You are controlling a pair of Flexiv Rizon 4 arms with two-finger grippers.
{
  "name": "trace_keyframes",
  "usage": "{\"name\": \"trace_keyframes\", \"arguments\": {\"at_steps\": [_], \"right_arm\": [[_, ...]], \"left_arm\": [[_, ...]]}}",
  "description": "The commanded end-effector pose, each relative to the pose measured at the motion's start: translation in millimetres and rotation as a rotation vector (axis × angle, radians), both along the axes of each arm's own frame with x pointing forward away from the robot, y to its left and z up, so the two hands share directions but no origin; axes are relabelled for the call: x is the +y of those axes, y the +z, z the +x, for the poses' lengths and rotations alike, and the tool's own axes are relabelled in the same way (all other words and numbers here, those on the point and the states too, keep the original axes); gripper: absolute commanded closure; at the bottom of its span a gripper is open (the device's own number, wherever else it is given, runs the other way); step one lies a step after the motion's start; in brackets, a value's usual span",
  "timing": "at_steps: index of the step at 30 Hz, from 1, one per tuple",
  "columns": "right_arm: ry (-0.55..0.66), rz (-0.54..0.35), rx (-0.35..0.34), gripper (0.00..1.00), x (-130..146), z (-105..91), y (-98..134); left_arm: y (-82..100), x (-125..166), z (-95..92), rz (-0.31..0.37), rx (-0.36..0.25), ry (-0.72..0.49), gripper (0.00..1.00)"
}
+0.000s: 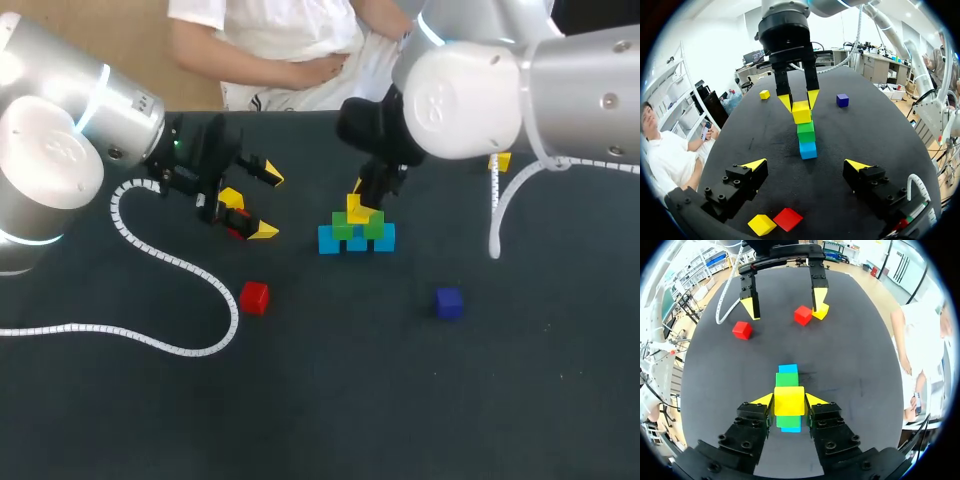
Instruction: Place the blue cubes, place green cubes on the blue cubes, place the yellow cubes on the green cubes, then place the red cubes on the yellow cubes, and place purple cube on the red cubes.
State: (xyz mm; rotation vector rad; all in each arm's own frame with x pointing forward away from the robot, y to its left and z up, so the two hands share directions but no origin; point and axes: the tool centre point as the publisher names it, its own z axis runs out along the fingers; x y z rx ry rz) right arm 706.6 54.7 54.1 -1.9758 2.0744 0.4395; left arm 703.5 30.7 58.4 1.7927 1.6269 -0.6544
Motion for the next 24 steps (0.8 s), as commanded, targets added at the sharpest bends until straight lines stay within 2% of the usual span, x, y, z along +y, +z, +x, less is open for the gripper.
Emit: {"name": "trace_keyframes", "arguments": {"at_steps": [1, 8, 11, 13, 24], "right_arm": [[0.009, -0.005, 0.009, 1.00, 3.2, 4.7, -0.1], [0.011, -0.012, 0.011, 1.00, 3.9, 4.5, -0.5], [0.008, -0.015, 0.013, 0.95, 3.5, 4.1, -1.3], [0.008, -0.017, 0.014, 1.00, 3.0, 3.8, -1.7], [-0.003, -0.023, 0.003, 1.00, -0.7, 1.2, 1.8]], "left_arm": [[0.0, -0.3, 1.8, 0.004, 0.003, -0.002, 0.00], [0.0, -0.3, 1.8, 0.004, 0.003, -0.002, 0.00], [0.0, -0.3, 1.8, 0.004, 0.003, -0.002, 0.00], [0.0, -0.3, 1.8, 0.004, 0.003, -0.002, 0.00], [0.0, -0.3, 1.8, 0.004, 0.003, -0.002, 0.00]]}}
